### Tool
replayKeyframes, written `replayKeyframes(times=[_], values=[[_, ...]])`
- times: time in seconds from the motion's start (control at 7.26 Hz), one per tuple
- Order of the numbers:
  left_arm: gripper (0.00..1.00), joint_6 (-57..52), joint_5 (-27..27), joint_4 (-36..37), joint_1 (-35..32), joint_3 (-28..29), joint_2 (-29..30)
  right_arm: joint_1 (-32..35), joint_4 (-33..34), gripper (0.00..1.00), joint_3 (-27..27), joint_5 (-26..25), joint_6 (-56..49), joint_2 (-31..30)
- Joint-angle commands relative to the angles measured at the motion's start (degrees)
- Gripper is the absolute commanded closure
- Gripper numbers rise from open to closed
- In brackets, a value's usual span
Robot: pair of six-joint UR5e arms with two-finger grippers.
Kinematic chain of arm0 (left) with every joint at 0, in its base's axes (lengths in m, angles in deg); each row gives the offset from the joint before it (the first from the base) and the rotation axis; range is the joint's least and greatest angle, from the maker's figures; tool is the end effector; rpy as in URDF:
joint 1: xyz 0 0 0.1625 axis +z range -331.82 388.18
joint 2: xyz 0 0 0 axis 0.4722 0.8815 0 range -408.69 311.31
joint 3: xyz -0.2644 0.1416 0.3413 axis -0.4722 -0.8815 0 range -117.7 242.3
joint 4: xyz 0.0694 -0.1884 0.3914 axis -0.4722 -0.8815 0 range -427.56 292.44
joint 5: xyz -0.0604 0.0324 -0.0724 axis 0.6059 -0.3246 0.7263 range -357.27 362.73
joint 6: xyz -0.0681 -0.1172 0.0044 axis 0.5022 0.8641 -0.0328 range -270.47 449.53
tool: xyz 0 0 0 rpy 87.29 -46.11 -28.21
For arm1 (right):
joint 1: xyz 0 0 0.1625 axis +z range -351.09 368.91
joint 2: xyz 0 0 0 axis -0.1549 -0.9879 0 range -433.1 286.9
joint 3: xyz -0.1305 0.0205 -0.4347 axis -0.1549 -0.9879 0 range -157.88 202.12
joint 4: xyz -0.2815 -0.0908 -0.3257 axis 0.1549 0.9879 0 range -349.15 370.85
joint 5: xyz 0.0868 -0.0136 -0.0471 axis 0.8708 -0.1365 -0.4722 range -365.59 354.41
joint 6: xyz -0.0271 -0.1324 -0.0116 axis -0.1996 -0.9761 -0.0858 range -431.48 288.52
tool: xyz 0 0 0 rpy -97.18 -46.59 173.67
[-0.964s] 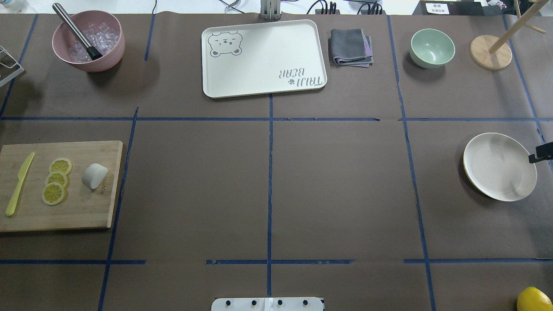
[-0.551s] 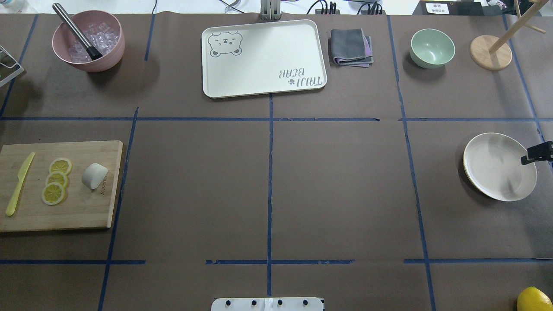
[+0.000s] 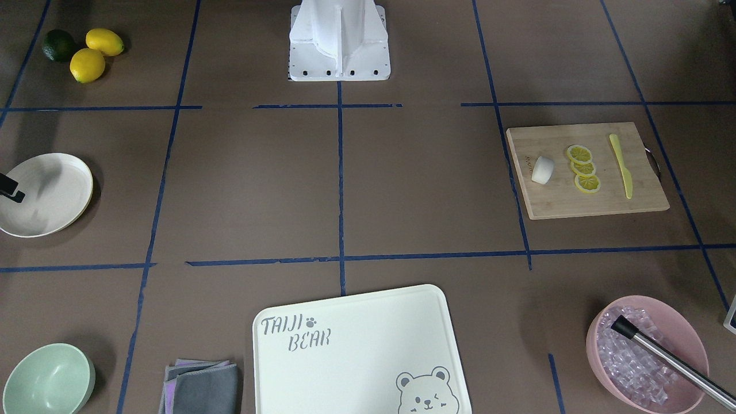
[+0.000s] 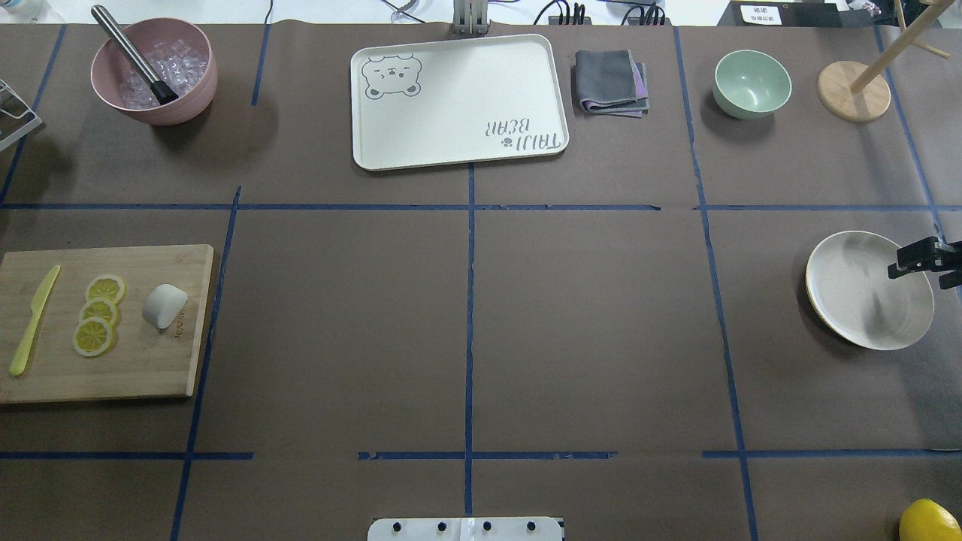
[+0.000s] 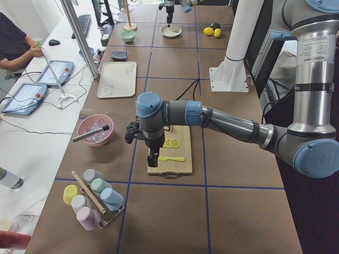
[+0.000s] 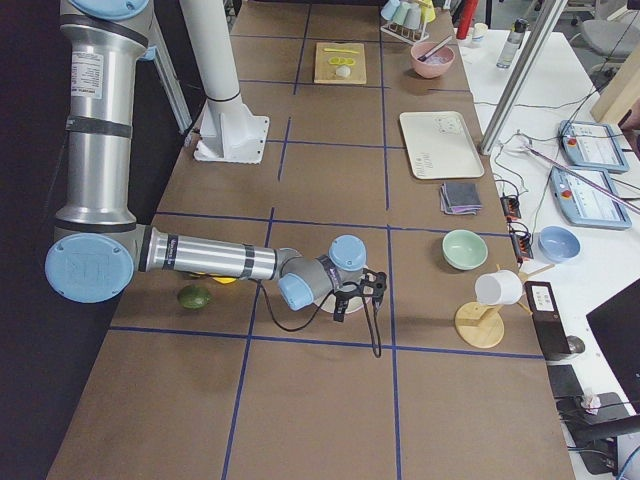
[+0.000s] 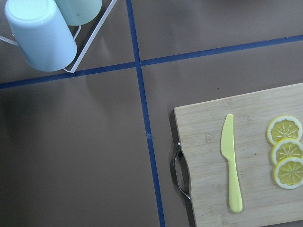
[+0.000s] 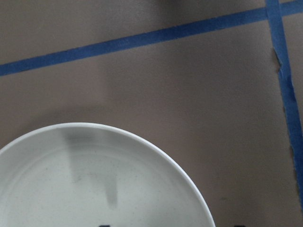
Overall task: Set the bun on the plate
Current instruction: 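Lower the right gripper to the white plate rim and grasp it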
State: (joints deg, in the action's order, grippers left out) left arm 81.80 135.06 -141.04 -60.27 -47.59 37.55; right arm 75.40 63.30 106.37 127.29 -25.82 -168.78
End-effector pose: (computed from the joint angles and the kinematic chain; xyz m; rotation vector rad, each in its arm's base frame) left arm -0.0291 -0.4729 0.6004 0.0332 0.7387 0.1521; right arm -0.1616 -0.4741 0.7432 -0.0600 -0.8519 0.1922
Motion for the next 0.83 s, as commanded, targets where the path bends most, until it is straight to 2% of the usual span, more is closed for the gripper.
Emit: replayKeyframes(times=[0.0,0.14,0.28,0.41,0.69], values=[[0.00,0.00,0.12,0.00,0.03,-0.06,0.07,-0.04,-0.07,0.12,-1.28,-0.60,-0.13,0.14],[0.00,0.00,0.21,0.00,0.03,-0.06,0.24,-0.04,-0.07,0.12,-1.45,-0.52,-0.31,0.14],[0.00,0.00,0.12,0.00,0.03,0.12,0.68,-0.04,0.02,0.16,-1.45,-0.51,-0.05,0.14],[0.00,0.00,0.12,0.09,0.03,0.12,0.77,-0.04,0.02,0.32,-1.63,-0.60,0.04,0.14],[0.00,0.00,0.38,0.35,-0.05,-0.06,0.77,-0.04,0.02,0.50,-1.63,-0.60,0.04,0.14]])
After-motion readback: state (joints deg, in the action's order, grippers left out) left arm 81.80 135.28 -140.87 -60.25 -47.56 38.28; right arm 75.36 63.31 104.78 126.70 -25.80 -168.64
